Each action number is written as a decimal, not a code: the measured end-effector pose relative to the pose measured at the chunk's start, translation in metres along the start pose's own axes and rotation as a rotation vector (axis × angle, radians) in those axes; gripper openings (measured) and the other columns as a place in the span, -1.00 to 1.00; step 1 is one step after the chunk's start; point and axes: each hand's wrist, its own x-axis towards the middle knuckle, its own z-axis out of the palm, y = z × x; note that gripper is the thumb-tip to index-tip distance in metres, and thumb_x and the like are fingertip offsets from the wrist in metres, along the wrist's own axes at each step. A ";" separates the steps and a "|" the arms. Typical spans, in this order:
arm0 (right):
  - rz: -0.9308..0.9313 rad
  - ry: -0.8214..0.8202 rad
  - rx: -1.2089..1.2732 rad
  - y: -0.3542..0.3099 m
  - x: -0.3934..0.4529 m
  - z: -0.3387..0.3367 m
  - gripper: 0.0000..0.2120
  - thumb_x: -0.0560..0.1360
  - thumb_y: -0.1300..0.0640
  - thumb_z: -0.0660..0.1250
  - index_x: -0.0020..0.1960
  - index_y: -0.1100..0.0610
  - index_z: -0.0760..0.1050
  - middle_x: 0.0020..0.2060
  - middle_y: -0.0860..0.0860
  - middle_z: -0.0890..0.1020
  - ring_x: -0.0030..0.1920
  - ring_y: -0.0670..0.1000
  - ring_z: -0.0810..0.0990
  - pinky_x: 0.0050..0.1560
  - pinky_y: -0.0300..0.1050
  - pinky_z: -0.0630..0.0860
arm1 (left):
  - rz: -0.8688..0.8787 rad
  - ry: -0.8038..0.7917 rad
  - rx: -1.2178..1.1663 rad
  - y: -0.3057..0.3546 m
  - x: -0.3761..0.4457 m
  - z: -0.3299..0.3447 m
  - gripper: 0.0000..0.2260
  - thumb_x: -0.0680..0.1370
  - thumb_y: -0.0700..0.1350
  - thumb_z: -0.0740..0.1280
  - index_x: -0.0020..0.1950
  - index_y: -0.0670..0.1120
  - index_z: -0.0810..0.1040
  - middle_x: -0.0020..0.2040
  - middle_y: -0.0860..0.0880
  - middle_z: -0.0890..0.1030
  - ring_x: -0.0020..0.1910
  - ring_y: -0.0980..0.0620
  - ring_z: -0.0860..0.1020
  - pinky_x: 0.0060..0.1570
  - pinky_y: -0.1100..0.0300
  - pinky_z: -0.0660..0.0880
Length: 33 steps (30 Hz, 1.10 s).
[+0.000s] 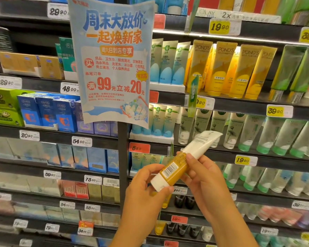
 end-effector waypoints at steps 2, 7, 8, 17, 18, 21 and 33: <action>0.011 -0.003 0.031 0.000 0.000 -0.001 -0.71 0.46 0.16 0.26 0.14 0.23 0.50 -0.07 0.14 0.65 -0.08 0.02 0.62 -0.18 -0.17 0.59 | 0.022 0.004 0.047 -0.001 -0.001 0.001 -0.58 0.36 -0.28 0.49 0.01 0.19 0.52 0.00 0.12 0.57 -0.05 0.29 0.57 -0.11 0.30 0.56; 0.010 0.013 0.082 0.001 0.000 -0.003 -0.77 0.55 0.25 0.17 0.17 0.19 0.47 -0.12 0.07 0.69 -0.16 -0.07 0.65 -0.19 -0.16 0.60 | 0.062 -0.001 0.102 -0.002 -0.001 0.002 -0.58 0.36 -0.26 0.50 0.03 0.18 0.50 0.02 0.15 0.55 -0.01 0.35 0.53 -0.14 0.39 0.53; 0.007 0.015 0.081 0.001 0.000 -0.003 -0.78 0.54 0.25 0.18 0.16 0.18 0.48 -0.13 0.07 0.69 -0.16 -0.06 0.65 -0.19 -0.17 0.60 | 0.055 -0.006 0.100 -0.001 -0.001 0.003 -0.58 0.36 -0.27 0.50 0.02 0.17 0.50 0.02 0.14 0.56 -0.02 0.36 0.53 -0.16 0.41 0.52; -0.103 0.032 0.015 -0.016 -0.004 -0.020 -0.65 0.42 0.13 0.30 0.20 0.13 0.50 -0.02 0.11 0.68 -0.03 0.08 0.65 -0.11 -0.10 0.62 | -0.373 -0.278 -0.609 0.011 0.011 0.011 -0.60 0.25 -0.24 0.46 0.08 -0.23 0.58 -0.12 -0.14 0.69 -0.17 -0.06 0.67 -0.22 0.13 0.61; -0.109 0.042 0.021 -0.019 -0.004 -0.023 -0.65 0.41 0.15 0.31 0.20 0.13 0.50 -0.03 0.12 0.68 -0.04 0.08 0.66 -0.13 -0.10 0.63 | -0.427 -0.315 -0.686 0.014 0.013 0.013 -0.62 0.25 -0.26 0.45 0.05 -0.28 0.58 -0.14 -0.18 0.68 -0.20 -0.07 0.66 -0.25 0.12 0.61; -0.124 0.048 0.038 -0.029 -0.004 -0.030 -0.65 0.40 0.21 0.31 0.18 0.17 0.49 -0.08 0.11 0.69 -0.10 0.06 0.67 -0.17 -0.08 0.64 | -0.513 -0.411 -0.766 0.021 0.019 0.022 -0.71 0.25 -0.29 0.44 -0.05 -0.30 0.64 -0.16 -0.24 0.66 -0.24 -0.10 0.65 -0.24 0.08 0.62; -0.097 0.166 0.112 -0.074 0.017 -0.069 -0.77 0.32 0.18 0.35 -0.04 0.20 0.55 -0.29 0.05 0.68 -0.30 0.00 0.66 -0.27 -0.07 0.64 | -0.675 -0.677 -0.816 0.056 0.054 0.080 -0.67 0.09 -0.25 0.52 -0.19 -0.35 0.66 -0.17 -0.33 0.61 -0.28 -0.20 0.63 -0.34 0.07 0.62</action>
